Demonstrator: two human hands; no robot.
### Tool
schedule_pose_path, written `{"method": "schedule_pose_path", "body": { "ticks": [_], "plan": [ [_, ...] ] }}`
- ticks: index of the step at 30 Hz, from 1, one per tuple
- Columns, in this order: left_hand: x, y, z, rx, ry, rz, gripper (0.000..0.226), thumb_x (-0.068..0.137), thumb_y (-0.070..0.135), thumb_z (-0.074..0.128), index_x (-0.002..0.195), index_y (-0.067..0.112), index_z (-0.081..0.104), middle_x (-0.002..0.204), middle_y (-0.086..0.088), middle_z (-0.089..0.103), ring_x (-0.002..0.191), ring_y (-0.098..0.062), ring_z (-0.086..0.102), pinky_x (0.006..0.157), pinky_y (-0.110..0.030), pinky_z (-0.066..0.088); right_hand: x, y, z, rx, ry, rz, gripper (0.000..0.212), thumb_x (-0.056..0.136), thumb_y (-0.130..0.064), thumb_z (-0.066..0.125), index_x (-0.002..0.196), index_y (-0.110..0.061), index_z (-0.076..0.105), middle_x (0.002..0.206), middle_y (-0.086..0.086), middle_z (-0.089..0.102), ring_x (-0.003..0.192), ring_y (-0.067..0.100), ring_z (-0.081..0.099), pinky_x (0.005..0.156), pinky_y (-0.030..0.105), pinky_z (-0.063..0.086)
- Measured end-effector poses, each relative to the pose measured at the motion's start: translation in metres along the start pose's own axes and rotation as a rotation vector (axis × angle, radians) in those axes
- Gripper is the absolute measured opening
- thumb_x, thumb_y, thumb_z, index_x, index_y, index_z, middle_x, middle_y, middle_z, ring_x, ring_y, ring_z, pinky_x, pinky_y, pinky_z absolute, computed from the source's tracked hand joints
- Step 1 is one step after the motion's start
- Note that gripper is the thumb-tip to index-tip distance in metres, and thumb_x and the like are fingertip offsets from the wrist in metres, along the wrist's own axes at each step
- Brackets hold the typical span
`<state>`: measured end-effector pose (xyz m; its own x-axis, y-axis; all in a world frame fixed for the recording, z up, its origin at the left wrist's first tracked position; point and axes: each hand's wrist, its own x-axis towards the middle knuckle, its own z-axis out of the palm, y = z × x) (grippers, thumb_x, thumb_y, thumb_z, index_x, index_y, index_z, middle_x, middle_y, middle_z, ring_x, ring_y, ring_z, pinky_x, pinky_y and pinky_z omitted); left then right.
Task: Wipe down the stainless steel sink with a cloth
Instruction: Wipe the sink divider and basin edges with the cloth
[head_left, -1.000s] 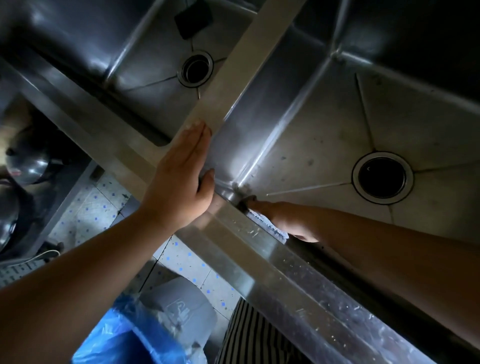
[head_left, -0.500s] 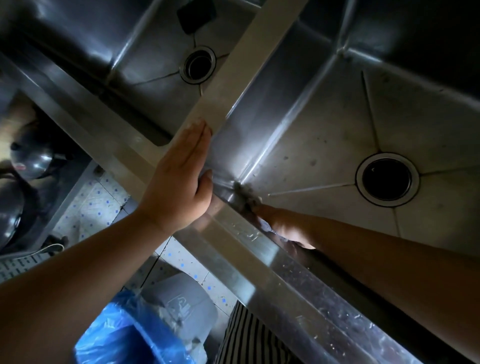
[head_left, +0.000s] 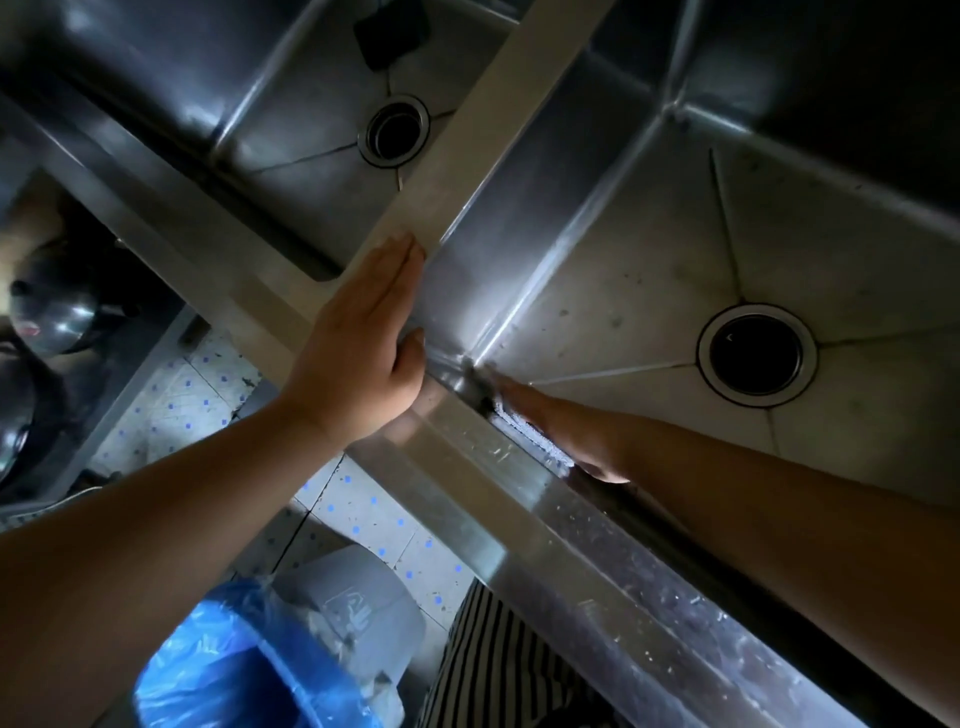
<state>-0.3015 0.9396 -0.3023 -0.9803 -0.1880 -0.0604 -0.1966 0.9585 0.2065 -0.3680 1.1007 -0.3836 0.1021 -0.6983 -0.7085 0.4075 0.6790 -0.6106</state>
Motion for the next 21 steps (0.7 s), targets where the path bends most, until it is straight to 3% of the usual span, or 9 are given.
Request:
{"method": "schedule_pose_path", "body": {
  "ticks": [1, 3, 6, 8, 10, 13, 16, 19, 21],
  "plan": [
    [0.0, 0.0, 0.0, 0.005, -0.006, -0.007, 0.056, 0.079, 0.012, 0.038, 0.128, -0.016, 0.039, 0.135, -0.034, 0.039, 0.128, -0.046, 0.035, 0.106, -0.044, 0.025, -0.004, -0.002, -0.002, 0.016, -0.024, -0.032, 0.07, 0.085, -0.071, 0.009, 0.147, -0.039, 0.007, 0.156, -0.015, 0.006, 0.143, 0.006, 0.004, 0.116, 0.04, 0.002],
    [0.0, 0.0, -0.001, 0.015, -0.015, -0.027, 0.057, 0.077, 0.007, 0.044, 0.129, -0.014, 0.038, 0.137, -0.033, 0.037, 0.13, -0.045, 0.033, 0.108, -0.04, 0.023, -0.01, -0.01, 0.002, 0.074, -0.034, -0.095, 0.07, 0.086, -0.072, 0.014, 0.147, -0.039, 0.011, 0.156, -0.014, 0.009, 0.144, 0.006, 0.007, 0.115, 0.036, 0.0],
    [-0.001, 0.002, -0.001, -0.002, -0.044, -0.061, 0.059, 0.076, 0.008, 0.042, 0.132, -0.012, 0.036, 0.14, -0.031, 0.033, 0.133, -0.042, 0.03, 0.111, -0.039, 0.021, -0.021, -0.017, 0.015, 0.061, -0.016, -0.253, 0.068, 0.088, -0.066, 0.026, 0.146, -0.03, 0.027, 0.155, -0.007, 0.023, 0.142, 0.01, 0.02, 0.115, 0.029, 0.015],
    [0.0, 0.003, -0.002, -0.008, -0.051, -0.069, 0.06, 0.076, 0.009, 0.041, 0.132, -0.011, 0.035, 0.141, -0.03, 0.033, 0.134, -0.041, 0.029, 0.111, -0.039, 0.021, -0.029, -0.007, 0.015, -0.064, 0.055, -0.304, 0.059, 0.094, -0.058, 0.024, 0.144, -0.027, 0.032, 0.153, -0.007, 0.029, 0.141, 0.008, 0.025, 0.114, 0.021, 0.02],
    [-0.001, 0.003, -0.002, -0.009, -0.041, -0.063, 0.059, 0.076, 0.009, 0.042, 0.132, -0.011, 0.036, 0.141, -0.03, 0.033, 0.133, -0.042, 0.03, 0.11, -0.04, 0.022, -0.039, 0.011, 0.009, -0.098, 0.073, -0.253, 0.057, 0.093, -0.061, 0.023, 0.142, -0.032, 0.035, 0.151, -0.011, 0.032, 0.139, 0.005, 0.028, 0.112, 0.019, 0.022],
    [-0.001, 0.002, -0.001, -0.005, -0.022, -0.052, 0.059, 0.076, 0.008, 0.044, 0.131, -0.012, 0.037, 0.14, -0.031, 0.034, 0.132, -0.042, 0.031, 0.109, -0.041, 0.023, -0.05, 0.027, 0.0, -0.014, 0.071, -0.143, 0.063, 0.09, -0.067, 0.024, 0.142, -0.033, 0.034, 0.152, -0.008, 0.031, 0.14, 0.009, 0.028, 0.114, 0.025, 0.021],
    [-0.001, 0.001, 0.0, -0.005, -0.023, -0.052, 0.06, 0.076, 0.009, 0.044, 0.132, -0.011, 0.036, 0.14, -0.03, 0.034, 0.132, -0.042, 0.031, 0.109, -0.037, 0.021, -0.043, 0.012, 0.003, 0.027, -0.02, -0.037, 0.069, 0.087, -0.069, 0.016, 0.147, -0.035, 0.015, 0.157, -0.013, 0.011, 0.143, 0.006, 0.01, 0.113, 0.029, 0.005],
    [-0.002, 0.001, 0.0, -0.002, -0.022, -0.048, 0.059, 0.077, 0.009, 0.044, 0.132, -0.011, 0.036, 0.141, -0.03, 0.033, 0.133, -0.041, 0.03, 0.109, -0.035, 0.019, -0.027, -0.012, 0.012, 0.054, -0.041, -0.097, 0.064, 0.092, -0.062, 0.013, 0.148, -0.031, 0.014, 0.157, -0.01, 0.009, 0.142, 0.005, 0.009, 0.115, 0.031, 0.003],
    [-0.002, 0.001, 0.0, -0.01, -0.017, -0.043, 0.059, 0.077, 0.008, 0.043, 0.131, -0.012, 0.036, 0.141, -0.03, 0.033, 0.133, -0.04, 0.03, 0.11, -0.036, 0.019, -0.022, -0.022, 0.016, 0.027, -0.042, -0.152, 0.062, 0.091, -0.062, 0.014, 0.146, -0.034, 0.019, 0.152, -0.016, 0.015, 0.128, -0.005, 0.014, 0.108, 0.025, 0.003]
  ]
}}
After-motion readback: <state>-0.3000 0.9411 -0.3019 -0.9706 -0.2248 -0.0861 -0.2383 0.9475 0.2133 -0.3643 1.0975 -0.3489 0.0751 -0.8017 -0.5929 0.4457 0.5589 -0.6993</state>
